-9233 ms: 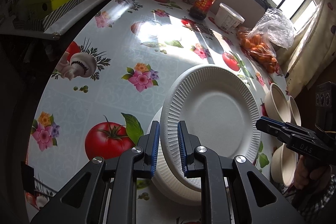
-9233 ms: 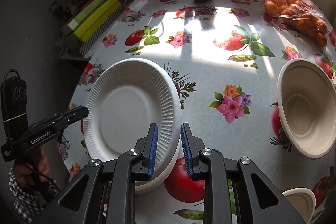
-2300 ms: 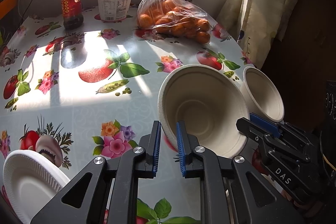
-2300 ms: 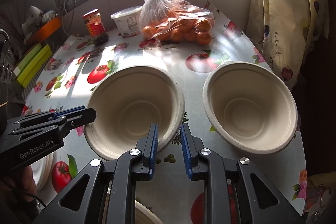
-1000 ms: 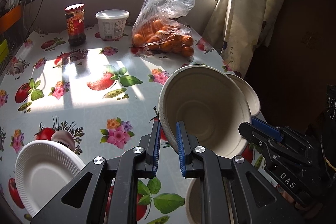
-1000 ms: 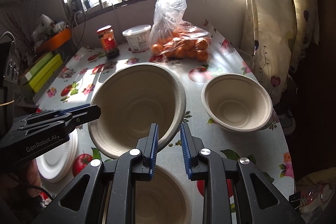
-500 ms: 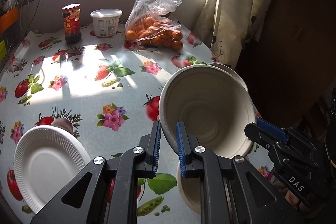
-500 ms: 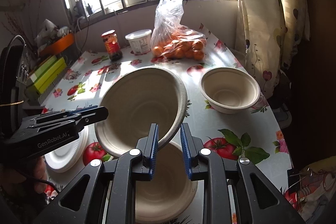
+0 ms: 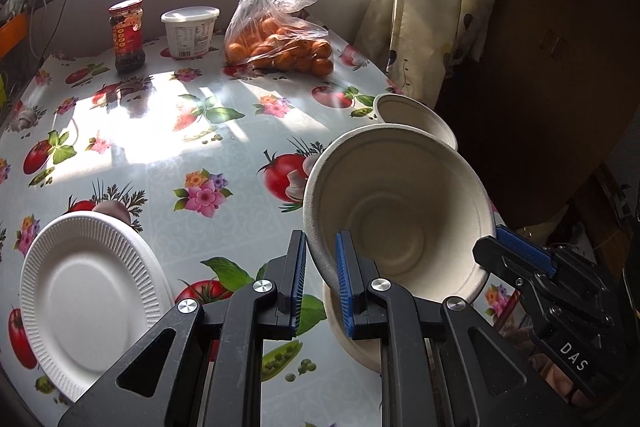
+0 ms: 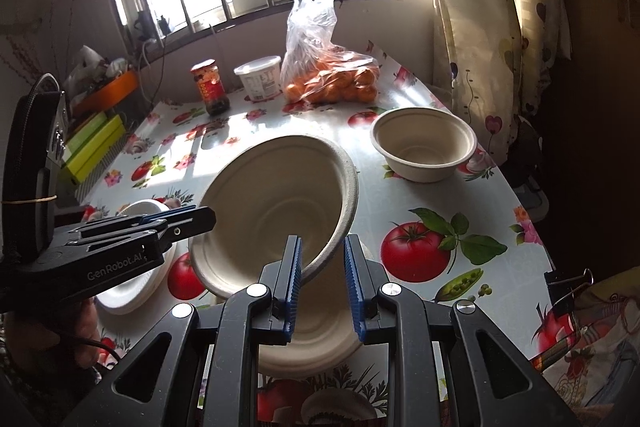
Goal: Organize plates and bowls
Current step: 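Carry the held bowl onto another beige bowl and lower it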
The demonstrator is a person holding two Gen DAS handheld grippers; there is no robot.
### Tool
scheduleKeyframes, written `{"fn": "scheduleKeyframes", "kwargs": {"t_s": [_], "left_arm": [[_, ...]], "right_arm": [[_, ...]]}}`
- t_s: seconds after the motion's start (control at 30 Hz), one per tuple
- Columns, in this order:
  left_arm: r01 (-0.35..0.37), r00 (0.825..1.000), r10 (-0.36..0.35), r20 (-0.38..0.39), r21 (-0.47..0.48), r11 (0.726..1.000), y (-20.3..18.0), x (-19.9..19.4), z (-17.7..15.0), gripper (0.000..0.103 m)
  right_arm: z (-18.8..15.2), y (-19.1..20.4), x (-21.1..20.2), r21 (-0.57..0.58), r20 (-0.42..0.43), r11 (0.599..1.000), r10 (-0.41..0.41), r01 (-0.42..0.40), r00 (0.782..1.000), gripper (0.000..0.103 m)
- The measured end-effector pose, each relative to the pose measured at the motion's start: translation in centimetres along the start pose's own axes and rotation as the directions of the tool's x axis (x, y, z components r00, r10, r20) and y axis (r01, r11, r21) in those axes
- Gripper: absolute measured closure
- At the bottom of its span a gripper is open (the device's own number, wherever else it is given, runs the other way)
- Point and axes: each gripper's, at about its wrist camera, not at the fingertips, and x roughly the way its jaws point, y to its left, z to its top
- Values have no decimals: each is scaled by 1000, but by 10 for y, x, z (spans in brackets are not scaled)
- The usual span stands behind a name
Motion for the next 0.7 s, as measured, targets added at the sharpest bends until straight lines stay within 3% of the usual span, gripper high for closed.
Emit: {"fn": "scheduleKeyframes", "kwargs": {"t_s": [0.7], "left_arm": [[11, 999, -10, -47, 27, 1000, -11, 3, -21, 87]], "right_arm": [[-33, -8, -9, 61, -35, 998, -10, 12, 999, 82]]}}
